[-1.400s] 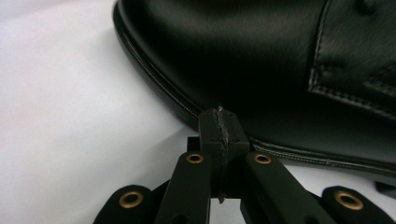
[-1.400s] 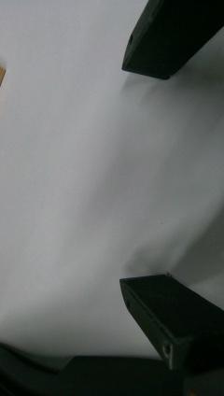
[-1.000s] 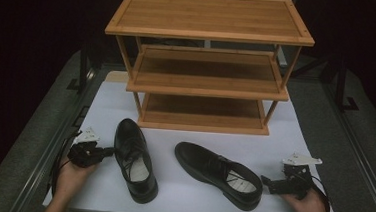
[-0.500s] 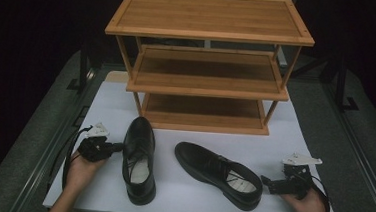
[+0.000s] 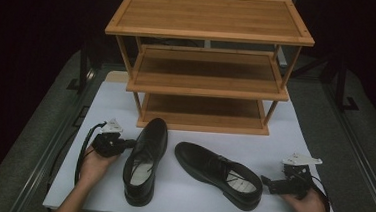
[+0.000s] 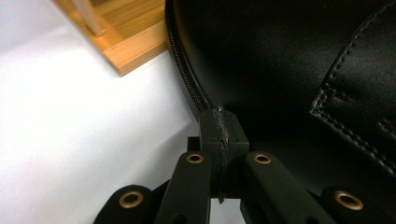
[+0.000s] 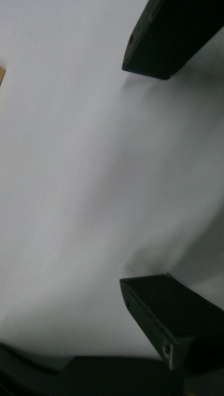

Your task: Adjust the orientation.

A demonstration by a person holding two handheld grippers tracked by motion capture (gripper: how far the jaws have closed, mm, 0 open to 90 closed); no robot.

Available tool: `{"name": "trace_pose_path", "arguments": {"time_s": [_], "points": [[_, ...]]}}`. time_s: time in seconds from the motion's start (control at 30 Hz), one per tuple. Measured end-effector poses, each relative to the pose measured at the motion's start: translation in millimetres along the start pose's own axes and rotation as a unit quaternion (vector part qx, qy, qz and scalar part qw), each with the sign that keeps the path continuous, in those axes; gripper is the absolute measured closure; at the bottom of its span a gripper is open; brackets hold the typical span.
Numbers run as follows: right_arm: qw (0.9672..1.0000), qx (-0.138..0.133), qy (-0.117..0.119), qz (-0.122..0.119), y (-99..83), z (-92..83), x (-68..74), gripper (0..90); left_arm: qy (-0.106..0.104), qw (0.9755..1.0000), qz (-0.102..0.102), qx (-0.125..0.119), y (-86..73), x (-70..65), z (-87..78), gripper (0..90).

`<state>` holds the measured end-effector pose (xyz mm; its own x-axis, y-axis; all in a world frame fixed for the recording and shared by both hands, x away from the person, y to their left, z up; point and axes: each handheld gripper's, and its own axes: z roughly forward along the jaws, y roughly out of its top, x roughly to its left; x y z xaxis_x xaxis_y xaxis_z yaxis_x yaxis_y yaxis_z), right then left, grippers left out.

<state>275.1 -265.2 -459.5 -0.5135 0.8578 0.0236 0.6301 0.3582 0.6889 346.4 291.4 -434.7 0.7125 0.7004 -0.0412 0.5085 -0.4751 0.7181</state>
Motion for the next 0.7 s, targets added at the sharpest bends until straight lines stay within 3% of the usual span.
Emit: {"name": "trace_pose_path", "arguments": {"time_s": [0.2, 0.43, 0.53, 0.7], "points": [[1.0000, 0.000, 0.000, 0.000, -0.1, -0.1, 0.2, 0.0, -0.013, 0.9999, -0.003, 0.006, -7.2, -3.5, -10.2, 90.0], [1.0000, -0.001, 0.000, -0.001, -0.1, 0.0, 0.1, 0.0, -0.044, 0.9989, -0.006, 0.015, -31.2, -26.9, -30.0, 90.0], [1.0000, 0.000, 0.000, 0.001, -0.1, -0.2, 0.4, 0.0, -0.042, 0.9990, 0.004, 0.016, -34.3, -37.8, -35.4, 90.0], [1.0000, 0.000, 0.000, 0.001, 0.0, -0.1, 0.3, 0.0, -0.049, 0.9988, -0.006, 0.007, -34.9, -38.1, -36.5, 90.0]]}}
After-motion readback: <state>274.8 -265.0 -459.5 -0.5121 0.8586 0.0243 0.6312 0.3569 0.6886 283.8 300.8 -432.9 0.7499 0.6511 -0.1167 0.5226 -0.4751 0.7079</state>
